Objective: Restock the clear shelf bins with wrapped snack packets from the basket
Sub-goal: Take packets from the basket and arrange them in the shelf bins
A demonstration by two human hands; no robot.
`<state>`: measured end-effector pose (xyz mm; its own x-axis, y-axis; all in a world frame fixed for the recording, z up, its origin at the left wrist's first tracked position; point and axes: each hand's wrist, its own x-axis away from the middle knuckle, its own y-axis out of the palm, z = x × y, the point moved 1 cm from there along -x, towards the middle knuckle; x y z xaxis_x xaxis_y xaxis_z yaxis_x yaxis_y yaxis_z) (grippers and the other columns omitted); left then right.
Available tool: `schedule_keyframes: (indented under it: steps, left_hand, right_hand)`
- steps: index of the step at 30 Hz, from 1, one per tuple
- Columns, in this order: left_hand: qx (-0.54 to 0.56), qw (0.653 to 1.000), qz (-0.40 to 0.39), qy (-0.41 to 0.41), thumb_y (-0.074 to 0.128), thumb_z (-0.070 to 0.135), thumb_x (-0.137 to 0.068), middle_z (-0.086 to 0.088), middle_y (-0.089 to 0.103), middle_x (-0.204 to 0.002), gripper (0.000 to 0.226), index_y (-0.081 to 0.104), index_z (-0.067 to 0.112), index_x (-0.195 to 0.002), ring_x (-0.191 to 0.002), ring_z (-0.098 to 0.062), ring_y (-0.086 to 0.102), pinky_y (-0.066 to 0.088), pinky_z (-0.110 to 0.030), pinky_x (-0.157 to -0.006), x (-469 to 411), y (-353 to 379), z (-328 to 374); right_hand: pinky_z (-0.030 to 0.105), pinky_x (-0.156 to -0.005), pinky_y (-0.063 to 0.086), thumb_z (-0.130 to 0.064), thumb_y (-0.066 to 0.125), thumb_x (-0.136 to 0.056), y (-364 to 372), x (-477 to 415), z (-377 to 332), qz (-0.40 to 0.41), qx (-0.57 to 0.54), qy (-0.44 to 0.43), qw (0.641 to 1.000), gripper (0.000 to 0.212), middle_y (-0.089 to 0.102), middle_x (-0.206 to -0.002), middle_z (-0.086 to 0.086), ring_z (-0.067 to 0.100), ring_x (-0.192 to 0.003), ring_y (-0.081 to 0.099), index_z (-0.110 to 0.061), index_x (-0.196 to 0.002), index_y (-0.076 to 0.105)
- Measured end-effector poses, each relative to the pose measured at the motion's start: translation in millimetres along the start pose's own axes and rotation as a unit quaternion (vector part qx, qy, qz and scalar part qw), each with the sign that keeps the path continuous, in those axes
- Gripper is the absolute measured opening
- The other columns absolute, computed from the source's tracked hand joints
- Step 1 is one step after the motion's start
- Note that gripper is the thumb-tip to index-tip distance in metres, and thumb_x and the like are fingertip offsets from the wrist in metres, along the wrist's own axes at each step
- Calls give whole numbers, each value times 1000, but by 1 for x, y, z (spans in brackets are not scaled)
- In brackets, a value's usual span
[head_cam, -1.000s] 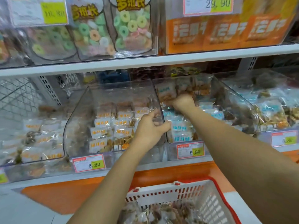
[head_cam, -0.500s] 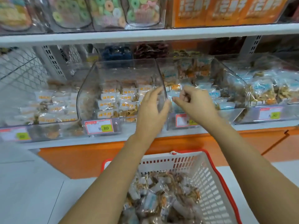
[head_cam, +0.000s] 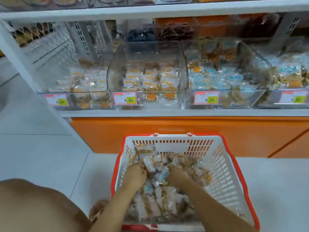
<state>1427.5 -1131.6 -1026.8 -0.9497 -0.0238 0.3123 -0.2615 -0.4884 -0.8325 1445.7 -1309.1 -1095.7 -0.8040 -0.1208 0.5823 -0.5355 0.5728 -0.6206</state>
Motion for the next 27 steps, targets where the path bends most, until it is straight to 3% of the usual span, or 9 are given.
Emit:
schedule_keyframes:
  steps: [3, 5, 7, 9, 14, 19, 22, 24, 27]
  left_hand:
    - [24, 999, -19, -14, 48, 10, -94, -8, 66, -109, 23, 67, 6, -104, -99, -19, 61, 46, -24, -88, 6, 6, -10]
    - [47, 999, -13, -12, 48, 11, -95, -6, 65, -112, 23, 67, 7, -107, -102, -17, 60, 43, -21, -87, 7, 6, -11]
    - [61, 998, -14, -12, 50, 12, -95, -3, 64, -113, 20, 66, 10, -107, -97, -12, 58, 41, -17, -82, 9, 5, -13]
    - [63, 998, -21, -15, 53, 12, -94, 0, 63, -115, 20, 64, 13, -110, -93, -7, 53, 38, -16, -80, 9, 5, -18]
    - [80, 995, -56, -29, 60, 11, -89, 3, 61, -103, 21, 63, 14, -110, -102, -14, 58, 47, -25, -91, -4, 6, -9]
    - [117, 986, -120, -8, 70, 43, -83, 6, 57, -110, 47, 52, 22, -121, -106, -13, 56, 45, -26, -92, -11, -12, 27]
    - [155, 981, -116, 29, 64, 60, -77, 9, 60, -106, 59, 54, 21, -120, -99, -12, 60, 50, -26, -85, -8, -50, 60]
    - [249, 960, -110, 63, 66, 53, -75, 7, 68, -96, 49, 62, 20, -111, -86, -13, 67, 56, -31, -78, -1, -81, 88]
    - [398, 906, -66, 131, 66, 22, -85, 3, 70, -77, 11, 67, 15, -94, -68, -11, 68, 56, -25, -59, 4, -126, 138]
  right_hand:
    - [40, -113, 30, -40, 68, -85, 21, -5, 5, -1, 48, 17, 999, 86, 27, -153, 9, 28, -140, 26, -13, -150, 19]
    - [43, -117, 22, -47, 66, -85, 19, -7, 3, 2, 103, 11, 995, 93, 18, -156, 9, 31, -144, 15, -13, -152, 11]
    - [44, -116, 23, -55, 66, -81, 9, -8, 0, -16, 179, 17, 983, 95, 24, -151, 13, 34, -141, 19, -10, -149, 18]
    - [39, -111, 33, -52, 69, -80, -1, -9, -3, -43, 202, 20, 978, 85, 38, -141, 13, 30, -132, 34, -9, -143, 31]
    - [26, -88, 44, -12, 68, -85, -32, -8, 2, -57, 172, -42, 983, 28, 63, -113, 9, 22, -105, 58, -4, -111, 64]
    - [16, -72, 42, -9, 67, -84, -83, 24, -22, 0, 90, -115, 989, 11, 63, -90, -2, 10, -81, 56, -9, -96, 69]
    - [17, -67, 45, -11, 70, -84, -142, 59, -55, 46, -50, -163, 984, 9, 67, -82, -6, 16, -75, 63, -19, -84, 65]
    - [28, -68, 49, -11, 71, -83, -182, 84, -72, 79, -152, -200, 965, 10, 71, -75, -1, 16, -68, 65, -14, -78, 63]
    - [39, -77, 53, -16, 73, -81, -232, 119, -89, 120, -283, -256, 916, 12, 74, -84, 9, 22, -77, 68, -9, -85, 65]
